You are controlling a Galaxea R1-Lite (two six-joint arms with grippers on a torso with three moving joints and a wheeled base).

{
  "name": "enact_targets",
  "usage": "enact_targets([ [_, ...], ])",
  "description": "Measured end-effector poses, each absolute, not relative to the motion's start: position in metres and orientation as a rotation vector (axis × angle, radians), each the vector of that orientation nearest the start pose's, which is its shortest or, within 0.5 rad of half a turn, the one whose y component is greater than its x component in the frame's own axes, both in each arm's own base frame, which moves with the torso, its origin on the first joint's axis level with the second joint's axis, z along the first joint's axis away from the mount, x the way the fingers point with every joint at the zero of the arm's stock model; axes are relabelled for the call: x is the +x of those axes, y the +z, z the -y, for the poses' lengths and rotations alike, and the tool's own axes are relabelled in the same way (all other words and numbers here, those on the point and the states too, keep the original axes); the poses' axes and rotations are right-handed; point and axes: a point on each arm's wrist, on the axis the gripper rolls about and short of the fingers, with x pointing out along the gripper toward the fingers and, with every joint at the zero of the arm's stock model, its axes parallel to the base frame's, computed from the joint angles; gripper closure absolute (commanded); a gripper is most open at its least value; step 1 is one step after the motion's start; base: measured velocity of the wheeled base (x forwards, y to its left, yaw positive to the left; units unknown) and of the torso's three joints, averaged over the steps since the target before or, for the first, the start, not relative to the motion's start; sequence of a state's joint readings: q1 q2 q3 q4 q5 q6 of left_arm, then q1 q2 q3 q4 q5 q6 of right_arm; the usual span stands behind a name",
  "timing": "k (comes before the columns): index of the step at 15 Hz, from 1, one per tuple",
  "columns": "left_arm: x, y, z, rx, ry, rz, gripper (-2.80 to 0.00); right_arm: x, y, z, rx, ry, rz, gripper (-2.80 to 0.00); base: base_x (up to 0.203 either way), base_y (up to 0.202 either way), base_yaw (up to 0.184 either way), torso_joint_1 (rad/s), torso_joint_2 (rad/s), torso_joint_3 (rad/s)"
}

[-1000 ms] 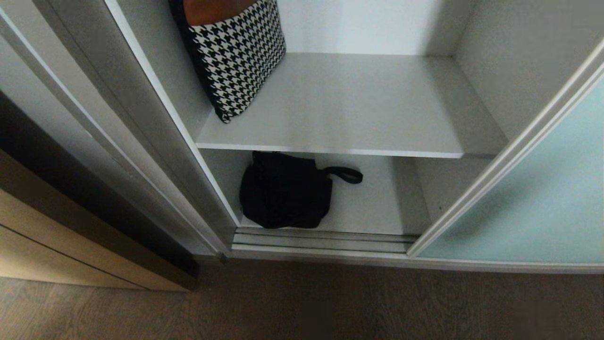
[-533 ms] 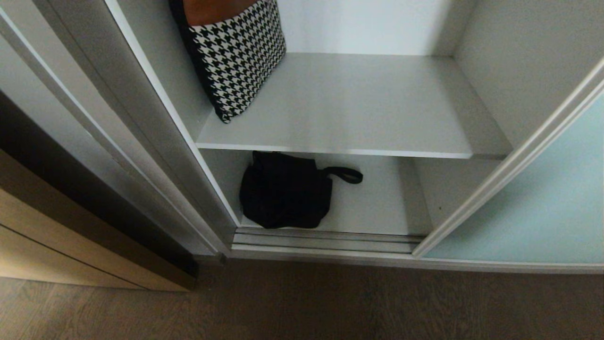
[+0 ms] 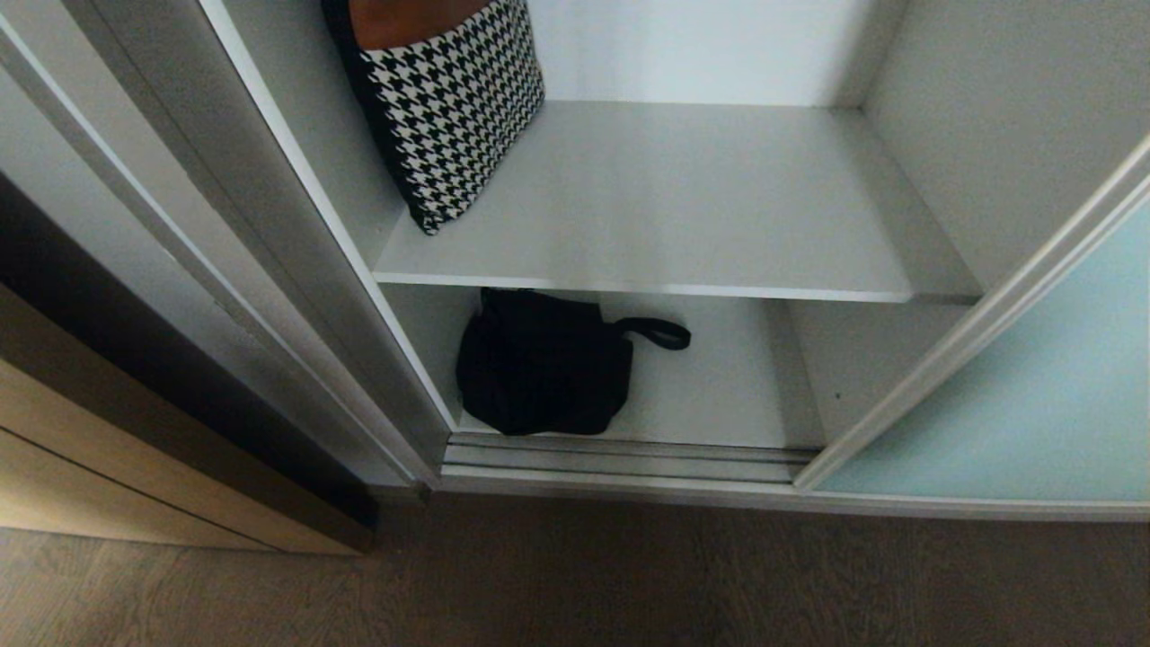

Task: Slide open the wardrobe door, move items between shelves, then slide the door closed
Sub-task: Open the door, then place the bag on the higher shelf

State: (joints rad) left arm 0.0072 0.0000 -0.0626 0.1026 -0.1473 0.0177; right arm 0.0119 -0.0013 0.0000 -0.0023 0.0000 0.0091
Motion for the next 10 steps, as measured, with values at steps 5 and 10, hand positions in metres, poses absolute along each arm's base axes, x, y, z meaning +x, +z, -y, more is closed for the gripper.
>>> enact_targets([
  [5, -0.0234, 0.0773, 0.0009, 0.134, -0.026, 0.008, 0.0, -0.0229, 0.0757, 0.0003, 0.009, 0.012, 0.004, 0.0, 0.0, 0.0, 0.0, 0.0, 0.0, 0.0],
  [10, -0.023, 0.0757, 0.0008, 0.133, -0.022, 0.001, 0.0, -0.0229, 0.0757, 0.0003, 0.009, 0.012, 0.004, 0.0, 0.0, 0.0, 0.0, 0.0, 0.0, 0.0],
])
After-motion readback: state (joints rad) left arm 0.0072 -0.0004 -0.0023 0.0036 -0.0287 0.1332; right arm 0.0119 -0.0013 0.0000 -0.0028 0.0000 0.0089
